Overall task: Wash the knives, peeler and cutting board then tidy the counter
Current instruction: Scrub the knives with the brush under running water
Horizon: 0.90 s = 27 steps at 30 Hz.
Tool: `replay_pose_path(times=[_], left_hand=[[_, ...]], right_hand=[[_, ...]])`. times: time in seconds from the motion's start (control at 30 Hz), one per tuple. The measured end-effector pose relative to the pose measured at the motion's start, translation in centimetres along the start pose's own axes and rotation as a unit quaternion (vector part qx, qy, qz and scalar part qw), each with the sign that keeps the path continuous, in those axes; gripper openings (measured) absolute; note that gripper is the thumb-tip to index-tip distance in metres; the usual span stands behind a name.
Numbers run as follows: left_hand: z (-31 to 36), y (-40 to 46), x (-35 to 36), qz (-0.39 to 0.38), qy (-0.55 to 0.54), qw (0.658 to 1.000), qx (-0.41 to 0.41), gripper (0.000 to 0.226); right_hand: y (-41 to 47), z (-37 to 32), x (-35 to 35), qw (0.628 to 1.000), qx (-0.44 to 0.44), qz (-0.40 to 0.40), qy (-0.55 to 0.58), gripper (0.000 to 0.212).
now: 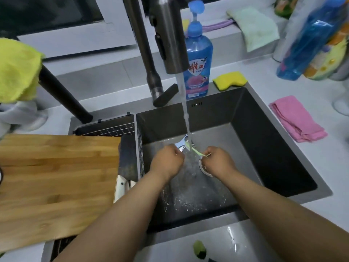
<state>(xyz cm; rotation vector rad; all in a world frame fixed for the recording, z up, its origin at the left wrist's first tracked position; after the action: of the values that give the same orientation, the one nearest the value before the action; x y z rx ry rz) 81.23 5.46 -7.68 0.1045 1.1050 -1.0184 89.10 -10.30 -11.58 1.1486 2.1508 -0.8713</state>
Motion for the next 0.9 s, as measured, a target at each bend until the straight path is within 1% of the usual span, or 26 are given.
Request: replay_pose_path(times=[0.07, 0.13, 0.3, 0.4, 0.5, 0.57, 0.77, 0.83, 0.9], left_hand=[[0.6, 1.3, 2.9, -0.035, 0.016, 0.999, -0.012, 0.02], [0.6, 2.6, 5.0, -0.053, 0.037, 0.997, -0.029, 0.026], [-1.9, 6.8, 9.0, -0.079, 0.081, 0.991, -0.078, 0.021], [-4.4, 8.8, 9.7, -0.063, 0.117, 0.985, -0.106, 0.029], [-6.6, 10.1, 9.4, -0.021, 0.153, 0.979, -0.133, 0.036], [-7.7, 10.7, 10.0, -0.023, 0.172, 0.974, -0.142, 0.038], [-8.7, 10.9, 12.6, -0.035, 0.161, 0.976, -0.143, 0.032], [-8.9, 10.2, 13.5, -0.058, 0.155, 0.974, -0.152, 0.033], [-9.0, 9.5, 14.1, -0.083, 0.138, 0.973, -0.164, 0.039]], right_hand=[[1.0, 0.5, 0.4, 1.0, 0.005, -0.002, -0.011, 0.006], [2.0, 1.0, 0.8, 1.0, 0.009, -0.005, -0.015, 0.007], [4.6, 2.3, 2.2, 0.999, 0.017, -0.028, -0.023, 0.006], [5.6, 3.1, 3.0, 0.998, 0.025, -0.044, -0.042, 0.016], [6.2, 3.8, 3.8, 0.997, 0.033, -0.05, -0.05, 0.019], [6.3, 4.2, 4.1, 0.996, 0.039, -0.052, -0.056, 0.02], [6.7, 5.1, 4.5, 0.996, 0.048, -0.05, -0.053, 0.019], [6.7, 5.3, 4.4, 0.997, 0.048, -0.047, -0.049, 0.018], [6.6, 5.3, 4.0, 0.997, 0.048, -0.046, -0.046, 0.019]])
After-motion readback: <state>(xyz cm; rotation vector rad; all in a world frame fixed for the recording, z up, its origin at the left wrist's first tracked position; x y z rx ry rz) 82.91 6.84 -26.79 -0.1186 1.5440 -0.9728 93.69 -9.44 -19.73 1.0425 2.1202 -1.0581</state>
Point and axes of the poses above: each hand's wrist, its own y-axis towards the middle knuckle, its own x-axis out of the palm, z = x × y, the point moved 8 cm from there along y, towards the middle knuckle, and after that the axes turned 7 degrees about -x, right-handed, at the moved point
